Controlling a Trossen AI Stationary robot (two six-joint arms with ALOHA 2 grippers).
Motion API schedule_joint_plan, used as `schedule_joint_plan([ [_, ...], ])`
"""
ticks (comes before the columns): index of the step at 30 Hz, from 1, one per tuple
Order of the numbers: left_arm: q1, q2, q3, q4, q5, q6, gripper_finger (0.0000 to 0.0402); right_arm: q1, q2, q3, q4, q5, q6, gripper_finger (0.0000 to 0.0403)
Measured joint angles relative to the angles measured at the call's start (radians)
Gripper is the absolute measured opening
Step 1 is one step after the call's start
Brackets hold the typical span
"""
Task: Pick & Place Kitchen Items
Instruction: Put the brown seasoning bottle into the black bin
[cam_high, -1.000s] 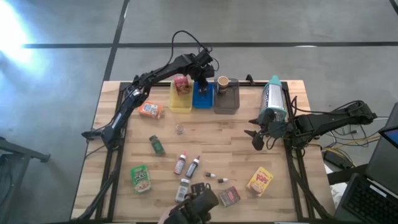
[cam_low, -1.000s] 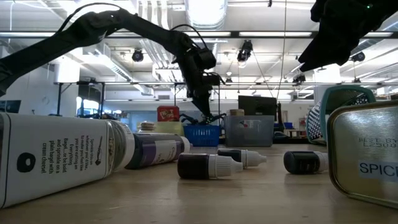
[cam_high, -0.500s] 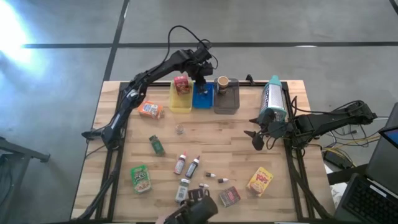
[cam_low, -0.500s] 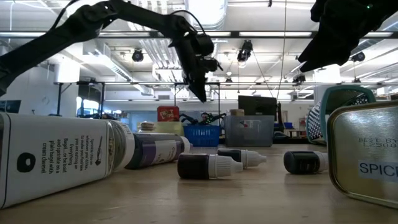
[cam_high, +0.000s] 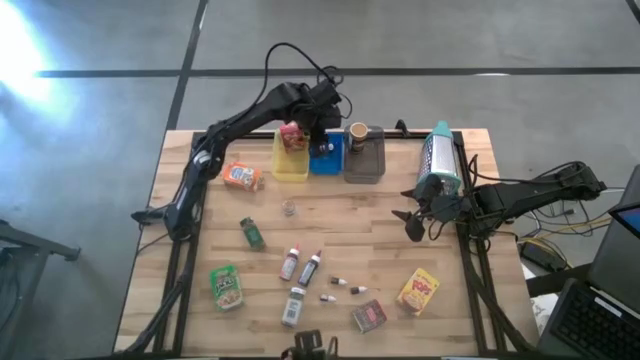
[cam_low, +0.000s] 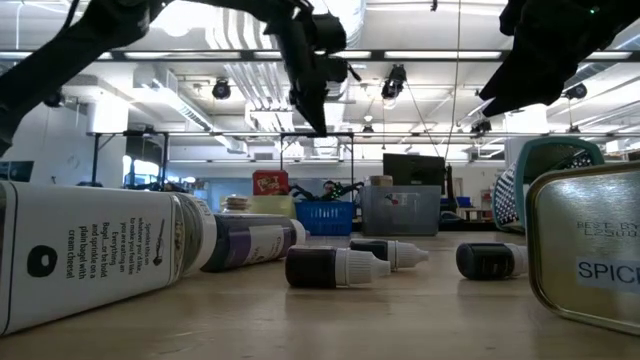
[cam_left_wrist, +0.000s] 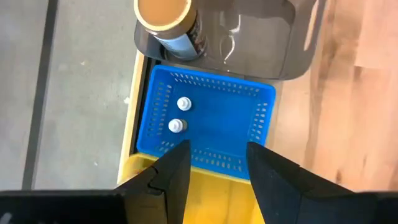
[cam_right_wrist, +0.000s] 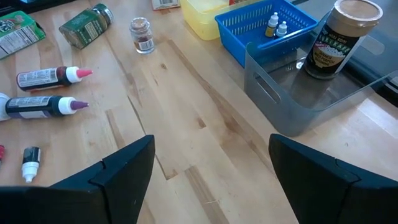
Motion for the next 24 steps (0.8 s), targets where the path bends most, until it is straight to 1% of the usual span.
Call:
schedule_joint_plan([
  [3,-0.028,-0.028,0.0,-0.021,-0.028,-0.034,0.0161,0.0,0.0,0.0,0.0,0.0,0.0,0.0314],
  [7,-0.063,-0.061,0.0,-0.067,-0.035,-0.072,0.0161,0.0,0.0,0.0,0.0,0.0,0.039,0.0314],
  [14,-0.143,-0.142,-0.004,-0.158,-0.036,-0.138,0.0158,0.0,-0.002,0.013,-0.003,0.0,-0.005,0.0287],
  [20,-0.227,-0.254,-0.095,-0.152,-0.04,-0.207,0.0136,0.0,-0.002,0.015,-0.003,0.0,-0.061,0.026],
  [24,-0.276,-0.344,-0.19,-0.136,-0.095,-0.263,0.0123,0.0,-0.002,0.015,-0.003,-0.001,-0.083,0.0244],
])
